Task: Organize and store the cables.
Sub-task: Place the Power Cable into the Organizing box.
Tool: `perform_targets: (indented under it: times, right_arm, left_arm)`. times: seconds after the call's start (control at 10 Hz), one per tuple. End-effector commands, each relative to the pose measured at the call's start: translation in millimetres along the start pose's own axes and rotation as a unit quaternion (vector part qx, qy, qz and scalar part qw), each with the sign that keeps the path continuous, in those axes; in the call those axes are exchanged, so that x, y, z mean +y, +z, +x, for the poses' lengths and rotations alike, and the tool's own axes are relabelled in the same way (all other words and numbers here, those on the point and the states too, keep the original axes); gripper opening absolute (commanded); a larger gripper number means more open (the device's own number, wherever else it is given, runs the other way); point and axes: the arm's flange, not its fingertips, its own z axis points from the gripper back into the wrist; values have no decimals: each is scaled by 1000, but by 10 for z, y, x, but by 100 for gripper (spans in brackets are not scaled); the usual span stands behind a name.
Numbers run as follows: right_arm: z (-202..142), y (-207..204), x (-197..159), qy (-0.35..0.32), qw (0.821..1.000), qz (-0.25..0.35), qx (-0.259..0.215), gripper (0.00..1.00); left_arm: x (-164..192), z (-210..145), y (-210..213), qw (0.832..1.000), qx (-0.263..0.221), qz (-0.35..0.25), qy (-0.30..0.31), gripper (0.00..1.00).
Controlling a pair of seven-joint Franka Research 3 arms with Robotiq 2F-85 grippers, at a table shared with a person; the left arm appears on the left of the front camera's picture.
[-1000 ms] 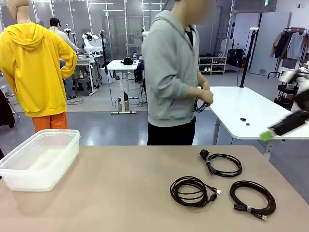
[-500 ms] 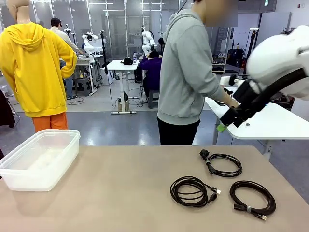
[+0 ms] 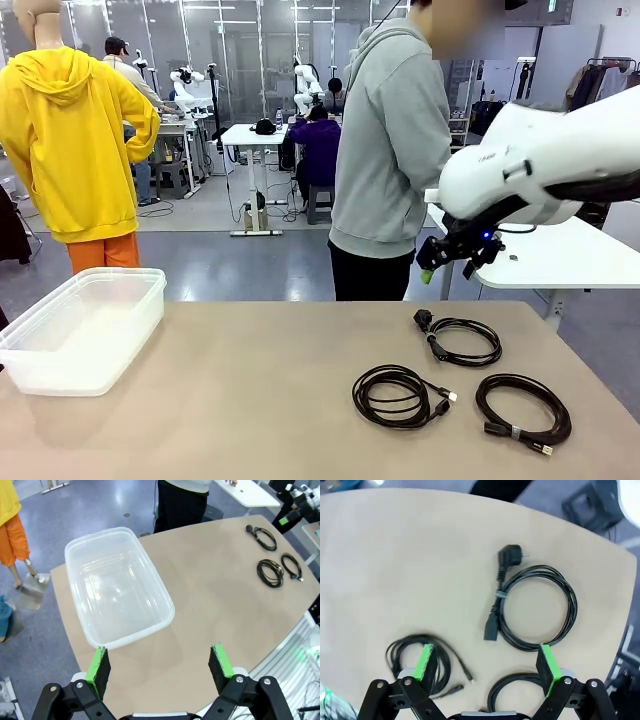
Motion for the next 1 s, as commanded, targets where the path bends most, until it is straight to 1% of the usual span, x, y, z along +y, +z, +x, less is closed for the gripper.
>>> perform_targets:
  times: [0.0, 0.1, 0.3, 0.4, 0.6, 0.8, 0.9]
  right_arm:
    - [190, -351, 70, -44, 998, -33, 32, 100]
    - [189, -550, 80, -51, 996, -56, 38, 100]
    - [162, -913, 95, -86, 993, -61, 60, 100]
    - [178, -1045, 103, -103, 991, -57, 66, 100]
    - [250, -1266, 51, -119, 987, -80, 75, 100]
    - [238, -1433, 55, -114, 987, -71, 88, 100]
    - [252, -1476, 42, -116, 988, -58, 83, 100]
  left_arm:
    - [-4, 5, -2, 1000, 0, -1, -2, 100]
    - [-4, 5, -2, 1000, 0, -1, -2, 100]
    - [-4, 5, -2, 1000, 0, -1, -2, 100]
    - [-4, 5, -2, 1000, 0, -1, -2, 100]
    - [-4, 5, -2, 1000, 0, -1, -2, 100]
    - [-4, 5, -2, 1000, 0, -1, -2, 100]
    - [-4, 5, -2, 1000, 0, -1, -2, 100]
